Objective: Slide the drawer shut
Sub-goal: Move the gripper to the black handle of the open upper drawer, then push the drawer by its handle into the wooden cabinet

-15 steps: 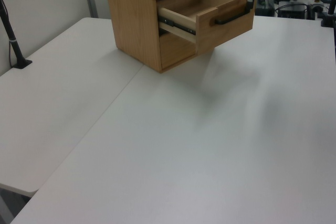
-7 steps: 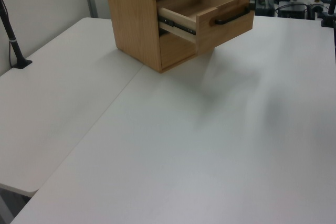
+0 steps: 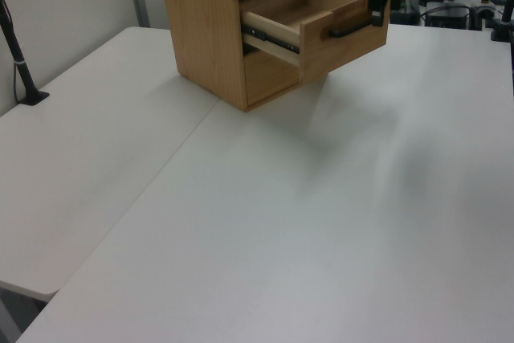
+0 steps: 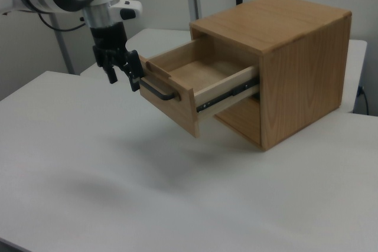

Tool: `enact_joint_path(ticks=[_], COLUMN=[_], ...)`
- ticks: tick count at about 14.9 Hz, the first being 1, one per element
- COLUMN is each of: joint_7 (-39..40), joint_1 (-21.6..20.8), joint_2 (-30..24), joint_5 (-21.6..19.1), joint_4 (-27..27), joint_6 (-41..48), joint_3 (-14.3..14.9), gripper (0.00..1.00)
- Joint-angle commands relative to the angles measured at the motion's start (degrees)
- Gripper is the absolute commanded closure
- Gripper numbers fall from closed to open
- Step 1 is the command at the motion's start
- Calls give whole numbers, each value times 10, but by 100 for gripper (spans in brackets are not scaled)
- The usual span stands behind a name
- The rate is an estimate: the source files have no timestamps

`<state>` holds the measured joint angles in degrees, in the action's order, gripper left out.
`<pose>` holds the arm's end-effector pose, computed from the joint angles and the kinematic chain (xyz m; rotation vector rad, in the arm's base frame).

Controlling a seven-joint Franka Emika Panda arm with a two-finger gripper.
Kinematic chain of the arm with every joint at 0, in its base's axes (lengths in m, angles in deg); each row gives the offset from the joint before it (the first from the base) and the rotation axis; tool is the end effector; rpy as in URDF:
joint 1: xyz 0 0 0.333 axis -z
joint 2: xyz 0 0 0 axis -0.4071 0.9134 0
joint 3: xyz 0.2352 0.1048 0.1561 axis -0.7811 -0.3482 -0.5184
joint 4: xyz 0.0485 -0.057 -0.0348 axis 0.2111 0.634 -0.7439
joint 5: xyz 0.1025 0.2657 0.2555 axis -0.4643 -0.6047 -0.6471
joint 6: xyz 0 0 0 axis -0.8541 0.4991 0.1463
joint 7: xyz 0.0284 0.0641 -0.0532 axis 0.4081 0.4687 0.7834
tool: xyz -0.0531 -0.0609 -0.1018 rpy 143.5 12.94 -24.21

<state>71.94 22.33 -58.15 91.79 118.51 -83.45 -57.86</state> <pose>0.5536 -0.0158 0.5574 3.0690 -0.3002 0.0213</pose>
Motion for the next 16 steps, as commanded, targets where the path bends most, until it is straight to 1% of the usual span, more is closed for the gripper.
enact_joint_path(ticks=[1, 2, 3, 5, 6, 9, 10, 13, 14, 16], joint_7=[-88, -99, -101, -101, -102, -128, -128, -128, -128, -128], joint_1=[-1, -1, 2, 5, 6, 9, 16, 26, 32, 38], joint_2=[14, 28, 36, 43, 45, 65, 74, 140, 162, 192], joint_5=[-2, -2, -3, -7, -12, -6, -4, 24, 26, 26], joint_4=[23, 23, 23, 20, 20, 8, 3, -52, -77, -113], joint_6=[-64, -89, -111, -118, -137, -173, -191, -230, -254, -274], joint_3=[6, 6, 6, 6, 6, 7, 7, 8, 12, 13], gripper=[38, 55, 68, 85, 90, 91, 91, 91, 91, 91])
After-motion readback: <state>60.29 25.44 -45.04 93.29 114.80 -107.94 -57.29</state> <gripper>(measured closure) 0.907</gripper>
